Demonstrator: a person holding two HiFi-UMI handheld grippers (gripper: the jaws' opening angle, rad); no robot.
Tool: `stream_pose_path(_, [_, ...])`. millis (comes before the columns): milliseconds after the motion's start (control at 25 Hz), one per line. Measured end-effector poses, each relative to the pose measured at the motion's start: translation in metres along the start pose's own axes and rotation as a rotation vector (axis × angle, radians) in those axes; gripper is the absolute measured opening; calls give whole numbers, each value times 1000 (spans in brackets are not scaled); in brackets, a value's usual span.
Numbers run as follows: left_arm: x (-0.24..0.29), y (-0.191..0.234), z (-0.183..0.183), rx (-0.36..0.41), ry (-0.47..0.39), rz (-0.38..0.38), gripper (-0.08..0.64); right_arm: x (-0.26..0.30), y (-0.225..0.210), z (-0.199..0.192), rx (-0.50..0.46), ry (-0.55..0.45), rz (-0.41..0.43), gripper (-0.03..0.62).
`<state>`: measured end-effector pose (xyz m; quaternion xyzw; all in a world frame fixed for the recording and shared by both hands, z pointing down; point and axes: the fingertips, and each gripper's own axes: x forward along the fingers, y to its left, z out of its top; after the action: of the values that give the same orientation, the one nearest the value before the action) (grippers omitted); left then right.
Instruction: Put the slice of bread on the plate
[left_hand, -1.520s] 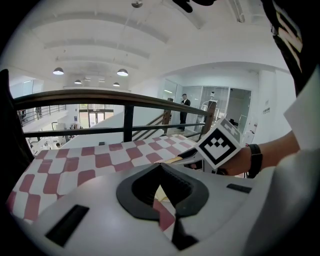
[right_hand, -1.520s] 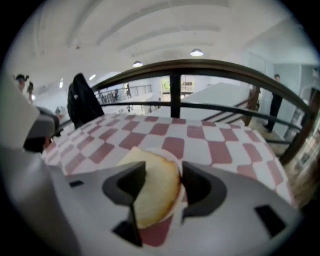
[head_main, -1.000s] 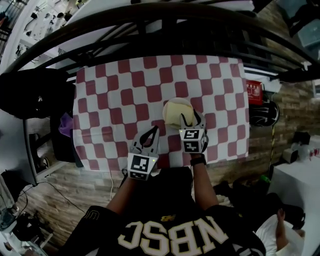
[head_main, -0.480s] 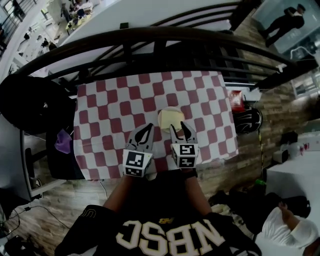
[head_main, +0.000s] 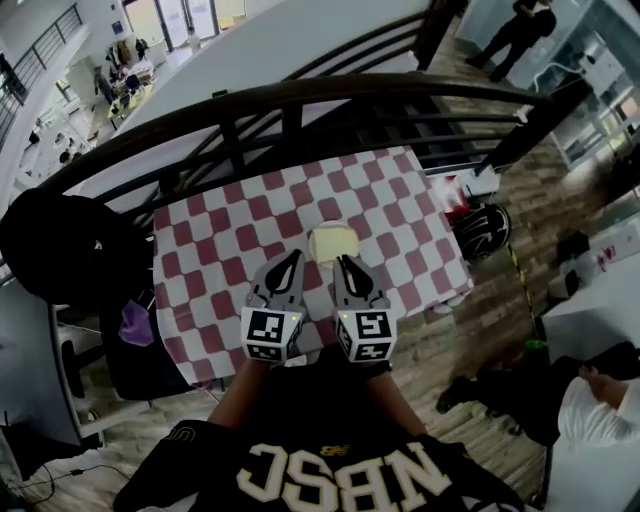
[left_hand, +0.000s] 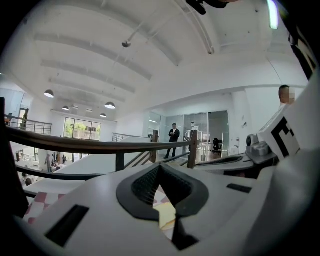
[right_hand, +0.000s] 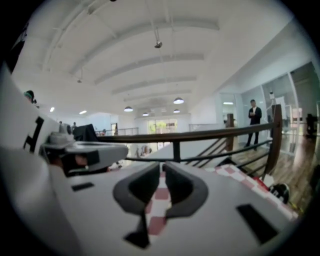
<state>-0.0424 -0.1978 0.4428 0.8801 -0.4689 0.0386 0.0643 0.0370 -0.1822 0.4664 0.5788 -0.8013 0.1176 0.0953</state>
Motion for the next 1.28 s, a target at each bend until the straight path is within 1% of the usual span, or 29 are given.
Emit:
stream_pose_path(200, [-12,-4,19,30,-43,-16,18,-23,2,21,18,-75,-42,20])
stream_pose_path(320, [-17,-7,34,45,-70,-28,18,-30,3,26,2,-87,-63,17])
stream_pose_path(440, [-20,-7,40,42,-84,-33,18,-33,5,27,-13,-93,-79,15])
stream_pose_path(680, [-21,-9,38,53,-83,-43,18,-35,6,35,-36,-121,-105,15])
stream_pose_path(800, [-22,-10,40,62,-85,-48,18,-37,6,36,-40,-124,-116,17])
stream_pose_path(960, [-23,-8,40,57,-84,-42,18,-35,4,35,-37,-122,-129,17])
stream_pose_path(1160, [-25,0,34,40,-69,-23,18,-30,10,35,-55,-111,-126,17])
stream_pose_path(1280, [-27,3,29,32,-58,-15,18,-25,19,33,-78,-88,-108,17])
